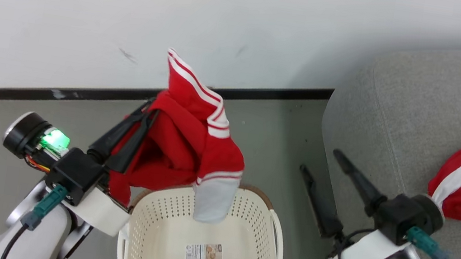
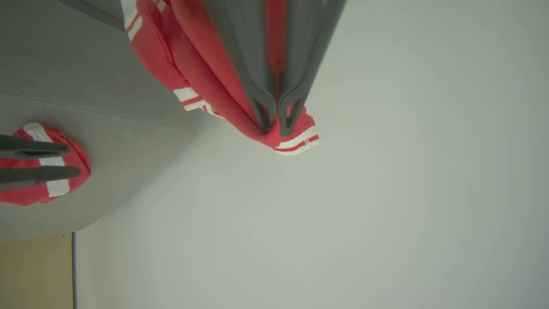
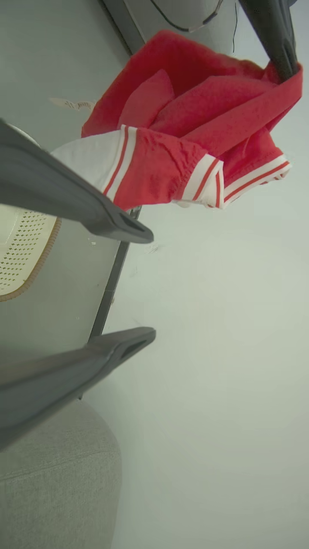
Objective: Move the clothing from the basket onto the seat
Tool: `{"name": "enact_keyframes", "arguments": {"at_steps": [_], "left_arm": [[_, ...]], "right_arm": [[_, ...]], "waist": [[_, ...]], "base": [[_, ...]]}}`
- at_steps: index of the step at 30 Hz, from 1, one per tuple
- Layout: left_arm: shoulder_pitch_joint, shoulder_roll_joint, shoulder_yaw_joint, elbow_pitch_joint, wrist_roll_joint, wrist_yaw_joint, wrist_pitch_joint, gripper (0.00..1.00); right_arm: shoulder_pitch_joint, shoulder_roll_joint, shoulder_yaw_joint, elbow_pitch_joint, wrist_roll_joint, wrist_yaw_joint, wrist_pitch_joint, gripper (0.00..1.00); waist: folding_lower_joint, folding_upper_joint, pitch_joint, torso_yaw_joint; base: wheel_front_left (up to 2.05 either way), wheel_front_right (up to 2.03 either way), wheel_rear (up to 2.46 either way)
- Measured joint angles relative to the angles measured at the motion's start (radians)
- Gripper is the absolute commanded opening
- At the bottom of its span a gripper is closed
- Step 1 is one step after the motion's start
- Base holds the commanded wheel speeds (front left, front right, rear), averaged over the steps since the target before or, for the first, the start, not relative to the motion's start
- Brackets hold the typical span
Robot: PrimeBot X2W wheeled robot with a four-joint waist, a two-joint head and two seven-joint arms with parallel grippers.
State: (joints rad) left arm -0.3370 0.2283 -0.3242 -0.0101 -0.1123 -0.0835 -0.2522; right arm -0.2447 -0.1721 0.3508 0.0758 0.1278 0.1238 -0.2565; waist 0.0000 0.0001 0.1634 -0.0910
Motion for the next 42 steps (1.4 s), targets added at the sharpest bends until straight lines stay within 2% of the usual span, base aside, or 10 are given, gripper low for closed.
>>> {"name": "enact_keyframes", "arguments": {"at_steps": [18, 24, 29, 33, 34, 36, 38, 39, 40, 42], "left_arm": [[0.062, 0.001, -0.128, -0.071, -0.003, -0.026, 0.000, 0.00], [0.063, -0.003, -0.166, -0.101, -0.011, -0.034, 0.002, 0.00], [0.063, -0.007, -0.196, -0.108, -0.021, -0.034, 0.015, 0.00], [0.063, -0.008, -0.205, -0.112, -0.029, -0.035, 0.024, 0.00], [0.063, -0.009, -0.207, -0.114, -0.030, -0.035, 0.027, 0.00], [0.065, -0.008, -0.207, -0.120, -0.034, -0.035, 0.032, 0.00], [0.067, -0.008, -0.207, -0.128, -0.037, -0.035, 0.033, 0.00], [0.069, -0.008, -0.207, -0.131, -0.037, -0.035, 0.033, 0.00], [0.073, -0.008, -0.207, -0.132, -0.038, -0.035, 0.038, 0.00], [0.082, -0.008, -0.205, -0.133, -0.046, -0.035, 0.041, 0.00]], "right_arm": [[0.001, -0.241, 0.450, 0.007, 0.256, 0.000, 0.000, 1.00], [-0.086, -0.275, 0.553, 0.002, 0.309, 0.000, 0.001, 1.00], [-0.148, -0.271, 0.669, 0.006, 0.351, 0.000, 0.002, 1.00], [-0.176, -0.257, 0.710, 0.020, 0.378, 0.000, 0.002, 1.00], [-0.184, -0.251, 0.719, 0.029, 0.385, 0.000, 0.002, 0.94], [-0.204, -0.241, 0.743, 0.036, 0.397, 0.000, 0.002, 0.49], [-0.222, -0.231, 0.762, 0.044, 0.410, 0.000, 0.002, 0.30], [-0.232, -0.227, 0.772, 0.054, 0.414, 0.000, 0.002, 0.10], [-0.238, -0.225, 0.776, 0.063, 0.418, 0.000, 0.002, 0.00], [-0.246, -0.225, 0.788, 0.070, 0.418, 0.000, 0.002, 0.00]], "waist": [[0.0000, 0.0000, -0.172, 0.042], [0.0000, 0.0000, -0.204, 0.058], [0.0000, 0.0000, -0.218, 0.073], [0.0000, 0.0000, -0.223, 0.080], [0.0000, 0.0000, -0.224, 0.081], [0.0000, 0.0000, -0.225, 0.082], [0.0000, 0.0000, -0.224, 0.082], [0.0000, 0.0000, -0.223, 0.082], [0.0000, 0.0000, -0.223, 0.081], [0.0000, 0.0000, -0.221, 0.079]], "base": [[0.00, 0.00, 0.00], [0.00, 0.00, 0.00], [0.00, 0.00, 0.00], [0.00, 0.00, 0.00], [0.00, 0.00, 0.00], [0.00, 0.00, 0.00], [0.00, 0.00, 0.00], [0.00, 0.00, 0.00], [0.00, 0.00, 0.00], [0.00, 0.00, 0.00]]}}
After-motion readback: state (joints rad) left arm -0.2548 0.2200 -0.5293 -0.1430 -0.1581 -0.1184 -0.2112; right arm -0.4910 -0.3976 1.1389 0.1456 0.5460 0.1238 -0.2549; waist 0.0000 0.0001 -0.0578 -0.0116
